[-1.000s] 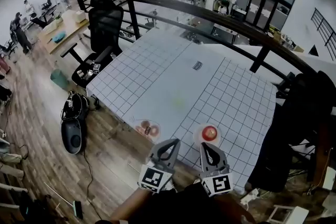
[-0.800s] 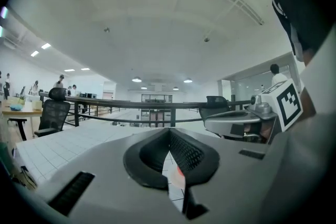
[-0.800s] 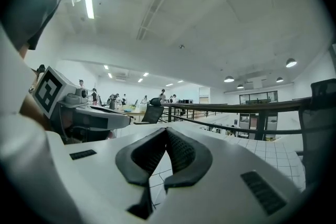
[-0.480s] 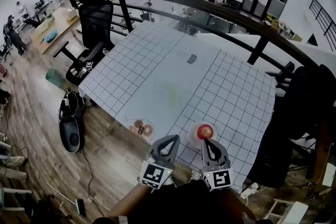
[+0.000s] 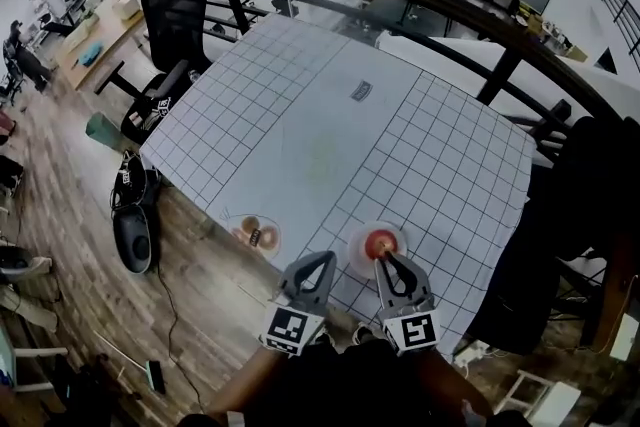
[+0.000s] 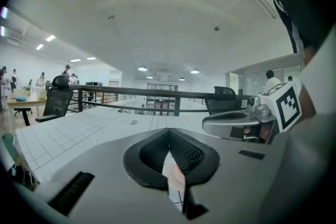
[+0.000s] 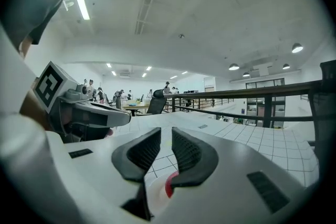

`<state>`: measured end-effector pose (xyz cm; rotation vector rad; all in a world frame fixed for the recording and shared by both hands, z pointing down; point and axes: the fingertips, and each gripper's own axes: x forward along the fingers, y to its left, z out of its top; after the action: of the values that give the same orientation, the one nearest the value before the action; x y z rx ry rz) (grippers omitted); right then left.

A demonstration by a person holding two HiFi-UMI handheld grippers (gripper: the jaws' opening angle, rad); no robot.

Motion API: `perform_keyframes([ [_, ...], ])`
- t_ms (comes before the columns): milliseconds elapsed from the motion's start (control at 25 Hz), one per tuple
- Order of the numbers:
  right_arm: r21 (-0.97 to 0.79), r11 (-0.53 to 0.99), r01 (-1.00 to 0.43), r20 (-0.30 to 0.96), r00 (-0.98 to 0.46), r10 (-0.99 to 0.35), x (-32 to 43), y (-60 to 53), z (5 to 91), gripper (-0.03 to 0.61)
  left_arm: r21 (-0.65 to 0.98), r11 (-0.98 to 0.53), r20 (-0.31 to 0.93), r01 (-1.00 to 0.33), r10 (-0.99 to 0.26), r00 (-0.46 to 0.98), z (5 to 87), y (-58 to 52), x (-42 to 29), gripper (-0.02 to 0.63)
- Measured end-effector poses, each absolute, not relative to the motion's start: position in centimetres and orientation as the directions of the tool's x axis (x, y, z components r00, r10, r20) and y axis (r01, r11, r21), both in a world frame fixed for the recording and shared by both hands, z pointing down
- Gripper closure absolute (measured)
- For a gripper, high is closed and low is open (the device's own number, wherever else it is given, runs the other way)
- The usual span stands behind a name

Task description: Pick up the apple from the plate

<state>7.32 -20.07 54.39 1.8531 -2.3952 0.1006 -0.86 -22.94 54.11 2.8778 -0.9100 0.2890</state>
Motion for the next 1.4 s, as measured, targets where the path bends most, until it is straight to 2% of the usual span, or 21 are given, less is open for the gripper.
perform_keyframes([
  [80, 0.003, 0.277, -0.961, 0.147, -0.274, -0.951, 7.6, -20.5, 55.3, 0.415, 0.046, -0.809, 0.222, -0.587, -0.564, 0.795, 54.6, -23.3, -0.4, 0.594],
  [280, -0.033, 0.292, -0.956, 0.189, -0.293, -0.937, 8.1, -21.0, 57.0, 0.342, 0.056, -0.792, 0.240, -0.608, -0.581, 0.778, 55.4, -23.8, 0.2, 0.594],
  [400, -0.053, 0.308, -0.950, 0.254, -0.311, -0.916, 8.1, -21.7, 58.5, 0.263, 0.048, -0.787, 0.254, -0.615, -0.586, 0.770, 56.1, -24.1, 0.4, 0.594],
  [480, -0.040, 0.314, -0.949, 0.291, -0.312, -0.905, 8.5, -21.8, 60.3, 0.237, 0.049, -0.781, 0.263, -0.623, -0.592, 0.762, 56.6, -24.2, 0.4, 0.594],
  [1000, -0.103, 0.312, -0.945, 0.461, -0.323, -0.827, 9.8, -23.8, 68.1, 0.155, 0.061, -0.749, 0.309, -0.659, -0.614, 0.726, 59.0, -24.7, 0.1, 0.594],
  [1400, -0.088, 0.334, -0.938, 0.545, -0.326, -0.773, 9.7, -23.9, 70.7, 0.152, 0.061, -0.743, 0.325, -0.666, -0.616, 0.717, 59.8, -25.3, 0.2, 0.594],
])
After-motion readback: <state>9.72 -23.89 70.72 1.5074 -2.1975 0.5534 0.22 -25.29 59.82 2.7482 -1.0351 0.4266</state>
